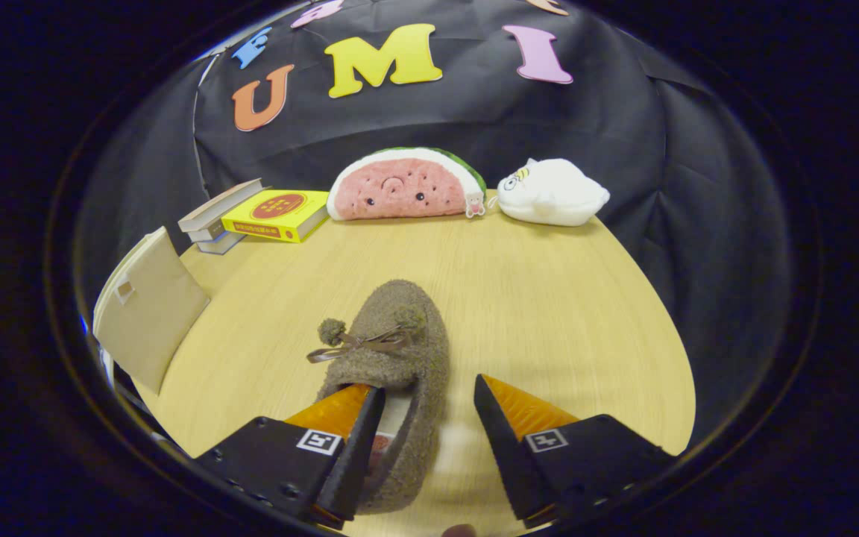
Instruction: Open the storage box then place both shoes into the box .Put the left shoe in first, then the right shoe, with the right side of both shoes facing outward in a uniform manner.
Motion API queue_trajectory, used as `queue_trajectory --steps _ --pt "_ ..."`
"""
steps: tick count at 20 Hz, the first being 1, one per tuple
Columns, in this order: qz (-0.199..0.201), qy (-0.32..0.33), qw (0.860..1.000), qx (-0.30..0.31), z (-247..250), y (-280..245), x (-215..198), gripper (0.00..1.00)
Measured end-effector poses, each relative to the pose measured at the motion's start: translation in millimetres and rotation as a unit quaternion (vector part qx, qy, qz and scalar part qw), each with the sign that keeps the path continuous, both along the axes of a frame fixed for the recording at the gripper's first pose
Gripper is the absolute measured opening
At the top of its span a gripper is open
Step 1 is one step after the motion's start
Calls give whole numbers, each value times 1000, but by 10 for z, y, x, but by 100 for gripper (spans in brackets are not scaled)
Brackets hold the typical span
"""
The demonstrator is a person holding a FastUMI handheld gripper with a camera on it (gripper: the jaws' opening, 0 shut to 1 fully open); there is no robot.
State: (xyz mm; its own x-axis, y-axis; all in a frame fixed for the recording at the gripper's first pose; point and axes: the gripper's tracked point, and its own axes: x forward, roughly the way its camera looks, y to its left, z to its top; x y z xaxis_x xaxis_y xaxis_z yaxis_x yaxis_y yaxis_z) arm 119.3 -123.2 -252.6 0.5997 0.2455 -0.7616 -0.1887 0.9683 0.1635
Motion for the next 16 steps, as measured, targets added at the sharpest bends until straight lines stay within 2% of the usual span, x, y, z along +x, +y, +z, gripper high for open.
queue_trajectory --steps 3,5,6,10,16 --pt "-21 2 999 -34 -74 -115 94 33" --pt "-35 12 999 -9 -60 -87 60 6" --pt "-46 13 999 0 -43 -82 65 1" --pt "-76 13 997 17 77 -27 -29 0" --pt "-117 -17 992 41 724 451 -258 0"
